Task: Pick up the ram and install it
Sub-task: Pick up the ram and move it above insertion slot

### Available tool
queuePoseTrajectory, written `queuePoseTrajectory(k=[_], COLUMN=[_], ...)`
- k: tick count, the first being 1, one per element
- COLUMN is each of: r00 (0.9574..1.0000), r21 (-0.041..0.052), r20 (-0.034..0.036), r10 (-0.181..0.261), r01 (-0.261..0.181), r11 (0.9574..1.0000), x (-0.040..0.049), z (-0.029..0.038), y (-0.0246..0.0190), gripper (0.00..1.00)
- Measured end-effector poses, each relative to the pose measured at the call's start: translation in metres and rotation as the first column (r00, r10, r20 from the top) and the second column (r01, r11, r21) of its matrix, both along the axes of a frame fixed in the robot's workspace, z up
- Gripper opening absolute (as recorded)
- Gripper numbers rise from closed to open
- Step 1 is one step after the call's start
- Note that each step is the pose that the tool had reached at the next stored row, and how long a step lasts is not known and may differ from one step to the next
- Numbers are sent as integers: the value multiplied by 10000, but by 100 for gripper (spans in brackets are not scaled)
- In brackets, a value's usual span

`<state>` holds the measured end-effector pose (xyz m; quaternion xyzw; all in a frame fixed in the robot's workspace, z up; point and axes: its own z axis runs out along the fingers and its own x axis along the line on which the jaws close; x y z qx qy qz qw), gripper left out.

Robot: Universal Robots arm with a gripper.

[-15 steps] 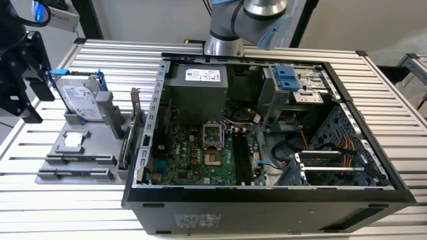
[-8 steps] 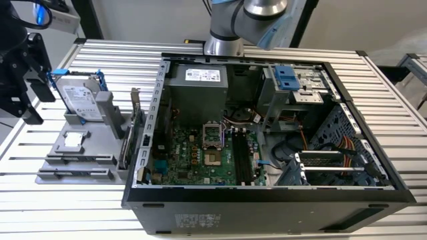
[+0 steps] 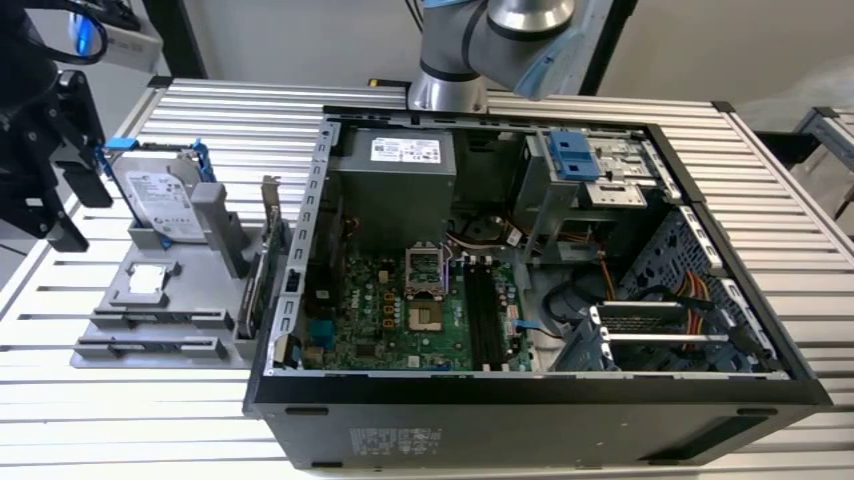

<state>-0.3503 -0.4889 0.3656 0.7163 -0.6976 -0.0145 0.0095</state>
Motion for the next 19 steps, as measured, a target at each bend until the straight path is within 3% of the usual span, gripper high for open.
queuePoseTrajectory(k=[19], r00=[10000], r21=[-4], r20=[1], r10=[0], r01=[0], r11=[10000], x=[0], z=[-105], y=[-3], gripper=[100])
